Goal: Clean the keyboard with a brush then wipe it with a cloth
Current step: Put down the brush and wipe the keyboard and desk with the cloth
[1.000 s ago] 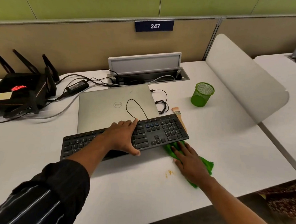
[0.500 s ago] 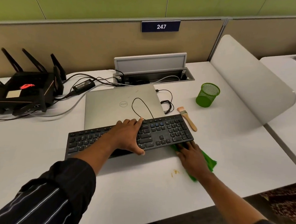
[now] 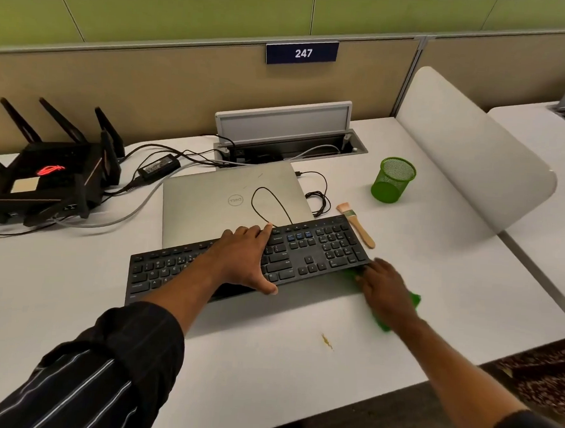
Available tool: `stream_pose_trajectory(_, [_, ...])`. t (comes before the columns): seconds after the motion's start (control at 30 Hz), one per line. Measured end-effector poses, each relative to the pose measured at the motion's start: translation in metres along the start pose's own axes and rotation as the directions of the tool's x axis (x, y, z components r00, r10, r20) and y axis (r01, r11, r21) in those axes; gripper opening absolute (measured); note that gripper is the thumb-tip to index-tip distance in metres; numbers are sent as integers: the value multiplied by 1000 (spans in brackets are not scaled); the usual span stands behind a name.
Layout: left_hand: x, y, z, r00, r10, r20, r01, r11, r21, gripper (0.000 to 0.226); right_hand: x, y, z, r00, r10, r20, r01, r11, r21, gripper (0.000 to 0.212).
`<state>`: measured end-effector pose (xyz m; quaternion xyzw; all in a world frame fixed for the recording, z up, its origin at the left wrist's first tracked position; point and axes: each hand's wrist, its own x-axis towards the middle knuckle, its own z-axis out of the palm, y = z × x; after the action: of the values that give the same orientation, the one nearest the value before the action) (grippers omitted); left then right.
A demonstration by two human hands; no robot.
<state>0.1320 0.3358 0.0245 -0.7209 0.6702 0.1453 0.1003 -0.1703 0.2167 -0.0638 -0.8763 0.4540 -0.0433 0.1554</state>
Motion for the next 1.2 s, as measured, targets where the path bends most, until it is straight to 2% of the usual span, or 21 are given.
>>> stream_pose_trajectory(0.1, [-4,-1,2,1000,-1,1,1,1000,3,137,-1,27,4,979,132,153,-113,986,-123,47])
stream_pose_trajectory(0.17, [-6,-3,4,1000,-1,-5,1,1000,6,138,-9,20,15,976,161,147,-139,979,-151,59])
stream_pose_trajectory(0.23, [-8,-5,5,1000,-3,-5,3,1000,0,138,-23,-4,24,982,144,119,-124,979,-164,67])
stream_pose_trajectory(0.4, [-12,-7,2,1000,-3,-13,3,1000,-4,138,-55,-61,47,980,16,198,18,985,-172,57])
stream_pose_trajectory(0.5, [-14,-8,1,1000,-1,-12,1,1000,2,138,-55,-69,48,984,-32,173,59,986,-153,56])
stream_pose_trajectory(0.57, [-17,-9,1,1000,0,-18,0,1000,2,138,-42,-61,40,994,24,104,-10,991,-132,56])
stream_pose_trajectory(0.67, [-21,-12,2,1000,-6,-16,6,1000,-2,138,-18,-37,26,980,201,3,-199,973,-115,46])
stream_pose_trajectory(0.77, [-28,-15,4,1000,-13,-6,13,1000,-4,138,-4,-31,22,962,268,47,-260,956,-137,42])
stream_pose_trajectory(0.93, [-36,-21,9,1000,-20,-1,20,1000,-8,138,-15,-86,40,992,65,108,-51,991,-123,42])
stream_pose_trajectory(1.07, [-37,-23,7,1000,-20,-4,20,1000,-16,139,-40,-145,55,975,-98,201,129,981,-145,38])
stream_pose_trajectory(1.13, [-37,-23,6,1000,-15,-15,15,1000,-15,140,-47,-159,58,961,-143,237,174,978,-117,38])
stream_pose_trajectory(1.2, [-39,-23,4,1000,-7,-26,6,1000,-10,139,-44,-161,50,966,-135,219,156,984,-84,36])
